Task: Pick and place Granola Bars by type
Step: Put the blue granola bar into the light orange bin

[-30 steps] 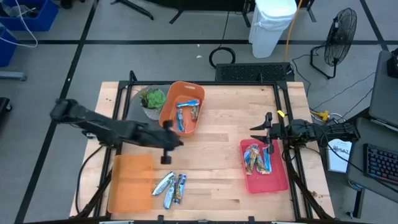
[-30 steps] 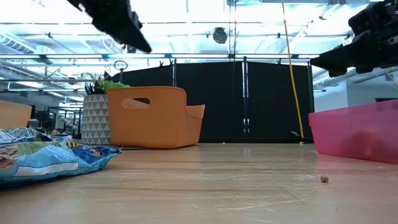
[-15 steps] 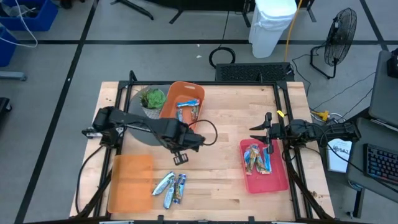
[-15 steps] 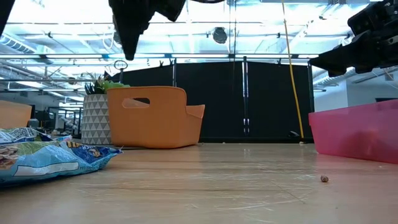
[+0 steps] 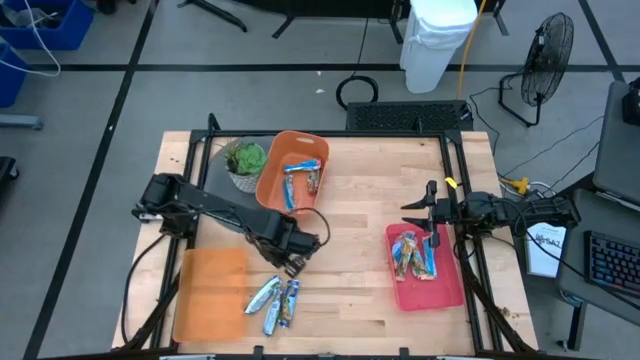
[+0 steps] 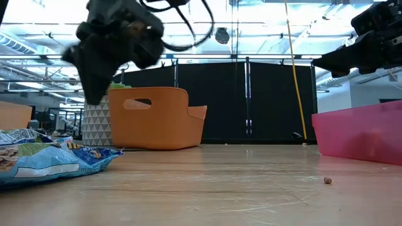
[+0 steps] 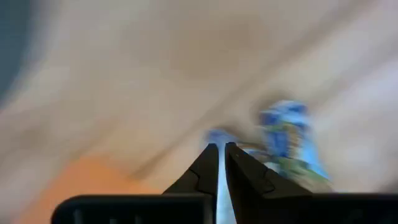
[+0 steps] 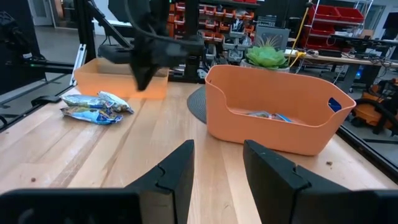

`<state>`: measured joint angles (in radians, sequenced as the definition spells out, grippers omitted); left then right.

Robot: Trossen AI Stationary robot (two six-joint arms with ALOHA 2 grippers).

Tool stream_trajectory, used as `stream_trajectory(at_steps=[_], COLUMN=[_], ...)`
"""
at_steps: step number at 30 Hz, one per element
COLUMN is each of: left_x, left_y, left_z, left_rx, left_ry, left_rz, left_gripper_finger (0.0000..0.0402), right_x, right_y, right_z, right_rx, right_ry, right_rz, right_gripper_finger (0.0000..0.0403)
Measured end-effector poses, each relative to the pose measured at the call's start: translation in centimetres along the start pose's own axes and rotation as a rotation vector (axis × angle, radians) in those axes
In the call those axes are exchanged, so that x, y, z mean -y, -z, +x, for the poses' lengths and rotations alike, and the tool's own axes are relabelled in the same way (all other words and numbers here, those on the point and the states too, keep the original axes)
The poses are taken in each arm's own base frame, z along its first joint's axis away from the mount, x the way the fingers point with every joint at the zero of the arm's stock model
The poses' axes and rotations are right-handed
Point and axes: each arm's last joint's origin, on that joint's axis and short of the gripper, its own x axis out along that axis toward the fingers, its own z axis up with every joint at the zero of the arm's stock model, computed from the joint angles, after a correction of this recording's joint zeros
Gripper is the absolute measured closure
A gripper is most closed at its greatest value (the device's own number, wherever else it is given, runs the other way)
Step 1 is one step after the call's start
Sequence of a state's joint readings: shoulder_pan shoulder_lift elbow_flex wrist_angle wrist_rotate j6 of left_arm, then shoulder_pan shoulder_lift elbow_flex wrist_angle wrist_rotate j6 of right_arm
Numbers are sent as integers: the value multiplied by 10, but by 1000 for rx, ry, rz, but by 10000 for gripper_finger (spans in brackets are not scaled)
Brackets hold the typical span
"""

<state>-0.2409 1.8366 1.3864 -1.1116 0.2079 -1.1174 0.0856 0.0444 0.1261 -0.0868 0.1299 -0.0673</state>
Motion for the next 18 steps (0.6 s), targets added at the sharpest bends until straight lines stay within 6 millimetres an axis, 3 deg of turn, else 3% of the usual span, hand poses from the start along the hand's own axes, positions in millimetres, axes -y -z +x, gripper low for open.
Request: stream_trajectory(at_steps=[4,13,18], left_x=[10,9,6], left_y=[2,9,5], left_z=[11,20,19], left_rx=[-30,-60,-79], left_ry=[140,147,160], left_rz=[170,299,337], left_gripper_finger=[361,373,325], right_x=[0,0,0], right_y=[0,0,0], right_z=[0,0,0], right_rx=[0,0,0], right_ry=[0,0,0], right_rz=[0,0,0], right_gripper_finger=[273,273,273])
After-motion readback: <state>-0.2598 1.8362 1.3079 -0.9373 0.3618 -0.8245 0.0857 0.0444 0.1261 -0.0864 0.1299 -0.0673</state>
